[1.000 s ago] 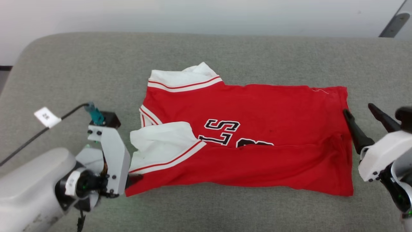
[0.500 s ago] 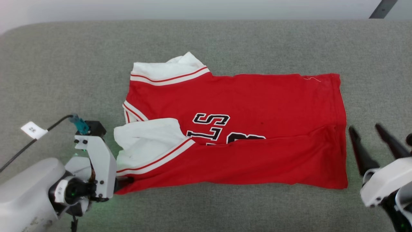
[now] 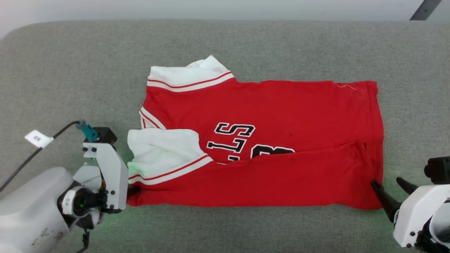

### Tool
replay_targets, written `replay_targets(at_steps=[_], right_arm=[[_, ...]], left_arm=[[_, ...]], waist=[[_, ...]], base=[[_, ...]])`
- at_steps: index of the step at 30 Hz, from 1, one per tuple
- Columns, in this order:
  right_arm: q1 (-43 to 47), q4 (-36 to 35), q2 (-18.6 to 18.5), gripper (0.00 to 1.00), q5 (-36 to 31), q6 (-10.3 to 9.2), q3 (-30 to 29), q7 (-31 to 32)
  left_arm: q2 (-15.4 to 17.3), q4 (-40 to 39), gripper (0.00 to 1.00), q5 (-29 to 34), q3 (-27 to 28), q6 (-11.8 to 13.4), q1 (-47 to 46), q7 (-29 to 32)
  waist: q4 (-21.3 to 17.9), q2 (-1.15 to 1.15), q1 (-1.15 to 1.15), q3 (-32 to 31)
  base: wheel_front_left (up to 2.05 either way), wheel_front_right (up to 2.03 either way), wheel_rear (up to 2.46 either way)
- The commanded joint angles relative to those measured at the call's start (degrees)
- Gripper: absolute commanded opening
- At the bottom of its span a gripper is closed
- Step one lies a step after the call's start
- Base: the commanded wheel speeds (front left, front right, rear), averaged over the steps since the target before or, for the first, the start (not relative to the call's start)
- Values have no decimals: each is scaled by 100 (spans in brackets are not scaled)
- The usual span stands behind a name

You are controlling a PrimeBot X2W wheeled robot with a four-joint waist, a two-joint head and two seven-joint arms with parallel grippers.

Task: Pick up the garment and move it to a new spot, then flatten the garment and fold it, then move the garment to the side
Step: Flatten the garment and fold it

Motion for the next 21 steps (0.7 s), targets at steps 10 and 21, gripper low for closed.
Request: replay_targets(at_steps=[10,21], right_arm=[[-245,502,9,100,-129,-8,34,971],[-824,1719,-75,0,-318,-11,328,1151]], left_arm=[[-422,68,0,-26,-110,-116,143,-27],[-596,227,0,-60,-51,-184,50,-66]], waist=[[142,0,0,-10],[241,0,0,44]], base=[[0,0,0],[0,0,0]])
